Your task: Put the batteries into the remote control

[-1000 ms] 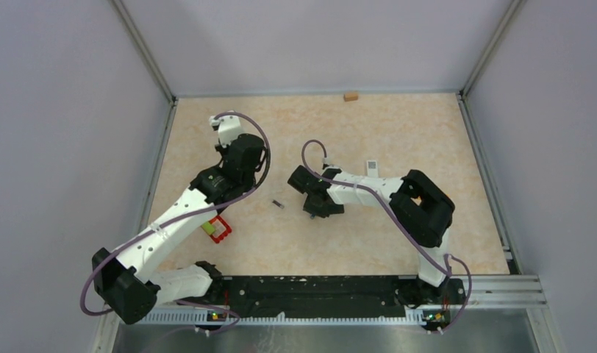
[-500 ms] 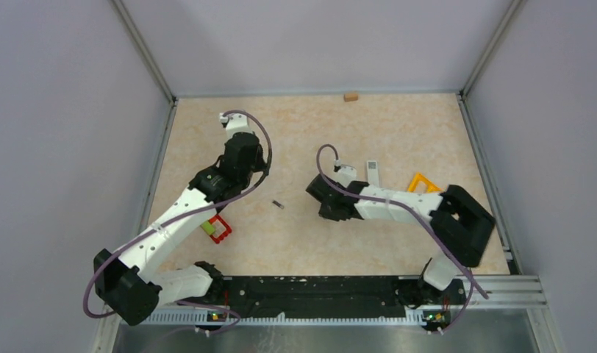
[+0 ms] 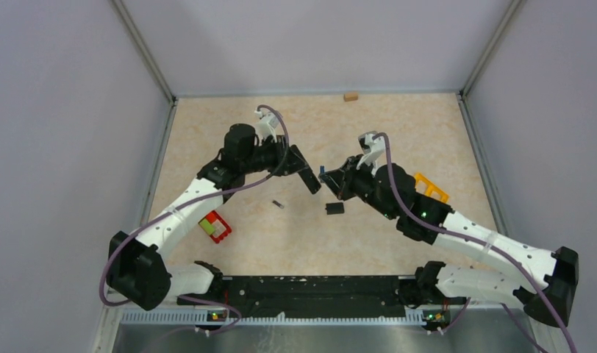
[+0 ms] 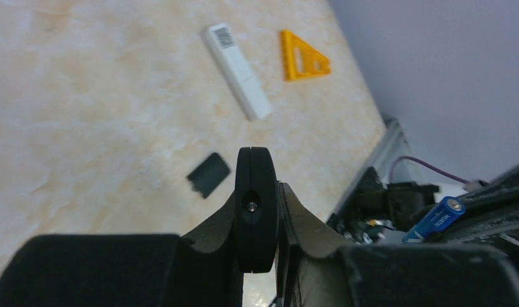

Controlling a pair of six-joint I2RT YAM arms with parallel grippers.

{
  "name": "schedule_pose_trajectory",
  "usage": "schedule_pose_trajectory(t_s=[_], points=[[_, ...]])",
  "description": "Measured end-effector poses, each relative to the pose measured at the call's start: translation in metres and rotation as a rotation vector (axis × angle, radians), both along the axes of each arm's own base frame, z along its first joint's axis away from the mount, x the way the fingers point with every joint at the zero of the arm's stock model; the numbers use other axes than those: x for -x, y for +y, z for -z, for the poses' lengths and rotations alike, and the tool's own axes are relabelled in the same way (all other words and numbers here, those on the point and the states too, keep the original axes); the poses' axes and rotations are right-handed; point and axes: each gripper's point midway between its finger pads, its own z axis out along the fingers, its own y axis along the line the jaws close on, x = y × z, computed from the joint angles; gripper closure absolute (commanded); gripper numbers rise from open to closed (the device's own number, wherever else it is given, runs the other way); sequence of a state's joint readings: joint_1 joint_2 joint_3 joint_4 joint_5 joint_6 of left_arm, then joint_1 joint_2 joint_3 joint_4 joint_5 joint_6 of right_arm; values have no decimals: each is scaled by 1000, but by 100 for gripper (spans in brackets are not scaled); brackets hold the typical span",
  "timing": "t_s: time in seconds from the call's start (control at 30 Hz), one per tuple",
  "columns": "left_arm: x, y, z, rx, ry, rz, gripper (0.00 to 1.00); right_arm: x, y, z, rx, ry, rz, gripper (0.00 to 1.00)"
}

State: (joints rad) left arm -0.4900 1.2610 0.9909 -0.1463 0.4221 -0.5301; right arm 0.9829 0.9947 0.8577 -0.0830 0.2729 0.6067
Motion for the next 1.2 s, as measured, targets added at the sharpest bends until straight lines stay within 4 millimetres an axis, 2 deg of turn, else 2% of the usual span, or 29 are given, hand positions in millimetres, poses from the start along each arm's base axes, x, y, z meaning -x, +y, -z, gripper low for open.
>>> schedule_pose_trajectory(t_s=[0.07,0.17,0.33,0.57,0.83,1.13,1.2], points=[[11,-12,-12,77,8,98,100,5,4,-17,-3,-83,-64,100],[25,-22,-30,172,14,212,100,10,9,-27,43,-169,-142,100],[44,-28,-50,262,36,332,100,16,12,-26,136,-269,-230,100],[58,-29,-63,322,68,411,100,21,11,-18,238,-349,-311,100],[62,-28,-72,357,75,442,100,29,12,-14,276,-381,-376,100],[56,-26,-77,383,93,424,100,33,13,-11,278,-370,-399,100],[55,-25,-78,389,99,418,100,33,13,-11,278,-369,-399,96]])
